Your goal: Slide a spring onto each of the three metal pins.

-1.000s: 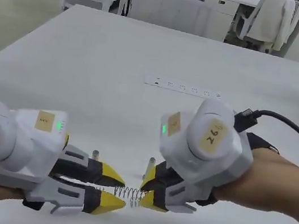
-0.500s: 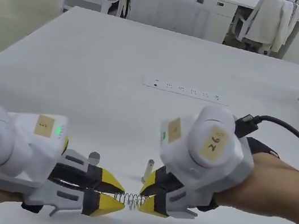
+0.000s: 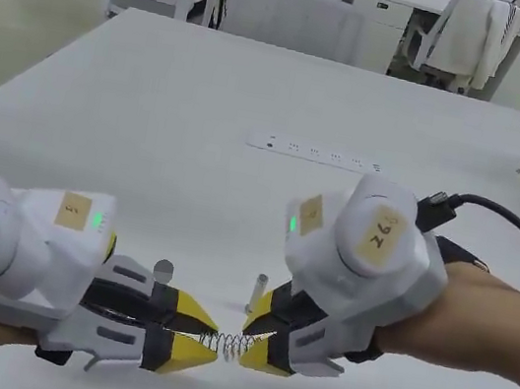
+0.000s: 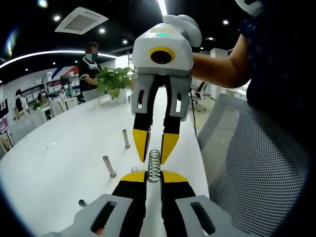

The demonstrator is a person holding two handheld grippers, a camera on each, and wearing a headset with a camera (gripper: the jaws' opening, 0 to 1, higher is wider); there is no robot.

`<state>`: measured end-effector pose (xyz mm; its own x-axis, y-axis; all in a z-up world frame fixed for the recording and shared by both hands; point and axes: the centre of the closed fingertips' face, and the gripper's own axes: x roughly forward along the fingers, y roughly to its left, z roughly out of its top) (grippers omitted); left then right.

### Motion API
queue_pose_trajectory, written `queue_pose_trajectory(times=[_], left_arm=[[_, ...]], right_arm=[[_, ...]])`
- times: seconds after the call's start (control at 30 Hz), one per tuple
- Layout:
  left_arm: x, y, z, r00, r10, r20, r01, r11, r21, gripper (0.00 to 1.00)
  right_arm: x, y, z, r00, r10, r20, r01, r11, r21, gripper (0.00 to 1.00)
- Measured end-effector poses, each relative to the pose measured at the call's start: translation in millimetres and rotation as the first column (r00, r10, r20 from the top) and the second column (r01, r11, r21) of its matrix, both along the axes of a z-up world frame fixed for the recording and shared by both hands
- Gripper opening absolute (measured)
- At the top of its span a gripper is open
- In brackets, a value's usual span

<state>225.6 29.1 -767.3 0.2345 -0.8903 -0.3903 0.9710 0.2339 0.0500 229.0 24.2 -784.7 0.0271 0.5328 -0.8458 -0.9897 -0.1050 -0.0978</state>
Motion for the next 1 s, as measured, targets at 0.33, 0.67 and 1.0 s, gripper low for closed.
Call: queue_pose_trajectory(times=[0.33,0.67,1.0], left_arm=[[-1.2,-0.8,8.0,1.0,0.001,0.012,-0.001,1.0,-0.013,0.02],[-3.3,-4.8,16.3,1.0,-0.013,0.026,0.013,1.0,-0.023,0.02],[-2.9,-5.4,16.0,1.0,-0.014,0.028,0.014,1.0,-0.023,0.02]], right_arm=[[-1.5,-1.9,-7.1,0.999,-0.015,-0.033,0.015,1.0,0.001,0.14],[-2.2,-0.9,-7.8,0.999,-0.013,-0.043,0.014,1.0,0.006,0.12],[-2.6,-1.4,-8.0,0.999,-0.011,-0.043,0.011,1.0,0.011,0.09]])
